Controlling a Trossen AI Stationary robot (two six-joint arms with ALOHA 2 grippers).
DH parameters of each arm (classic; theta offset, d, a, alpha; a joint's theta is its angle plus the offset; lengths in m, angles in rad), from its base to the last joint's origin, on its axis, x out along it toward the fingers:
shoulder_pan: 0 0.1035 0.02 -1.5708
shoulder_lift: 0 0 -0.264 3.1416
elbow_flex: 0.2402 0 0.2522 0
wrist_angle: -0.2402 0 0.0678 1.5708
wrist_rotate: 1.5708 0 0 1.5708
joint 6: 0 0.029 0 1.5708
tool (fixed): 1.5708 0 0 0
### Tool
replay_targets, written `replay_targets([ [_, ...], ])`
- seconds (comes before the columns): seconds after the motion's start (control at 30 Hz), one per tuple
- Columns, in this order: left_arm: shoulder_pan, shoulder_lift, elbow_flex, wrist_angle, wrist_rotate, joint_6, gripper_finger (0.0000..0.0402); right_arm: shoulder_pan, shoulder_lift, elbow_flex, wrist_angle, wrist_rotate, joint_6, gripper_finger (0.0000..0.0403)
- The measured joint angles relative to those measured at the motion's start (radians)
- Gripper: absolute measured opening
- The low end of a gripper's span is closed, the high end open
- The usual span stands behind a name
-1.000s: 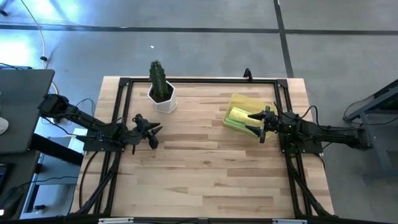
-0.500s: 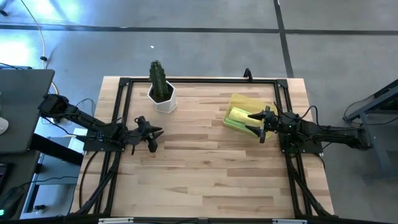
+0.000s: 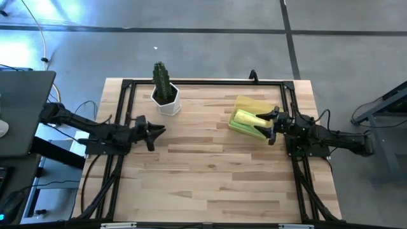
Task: Roll microfiber towels into tight, uniform cylinder then place into a basket
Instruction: Return to Home Position
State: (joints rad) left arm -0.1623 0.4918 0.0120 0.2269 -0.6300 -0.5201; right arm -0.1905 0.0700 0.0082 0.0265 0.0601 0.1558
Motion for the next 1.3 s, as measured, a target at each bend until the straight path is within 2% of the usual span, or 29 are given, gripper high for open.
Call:
replay_targets([
  [0.3,0.092,-0.293,0.000,0.002,-0.001,0.000,0.0083,-0.041,-0.067,0.000,-0.002,-0.008,0.000,0.0275],
  [0.6,0.204,-0.463,0.000,0.003,-0.002,0.000,0.0083,-0.236,-0.066,0.000,-0.001,-0.008,0.000,0.0275],
  [1.03,0.349,-0.489,0.000,-0.003,-0.006,0.000,0.0083,-0.610,-0.066,0.000,-0.001,-0.008,0.000,0.0275],
  [1.3,0.436,-0.489,0.000,-0.002,-0.006,0.000,0.0083,-0.743,-0.066,0.000,-0.001,-0.008,0.000,0.0275],
])
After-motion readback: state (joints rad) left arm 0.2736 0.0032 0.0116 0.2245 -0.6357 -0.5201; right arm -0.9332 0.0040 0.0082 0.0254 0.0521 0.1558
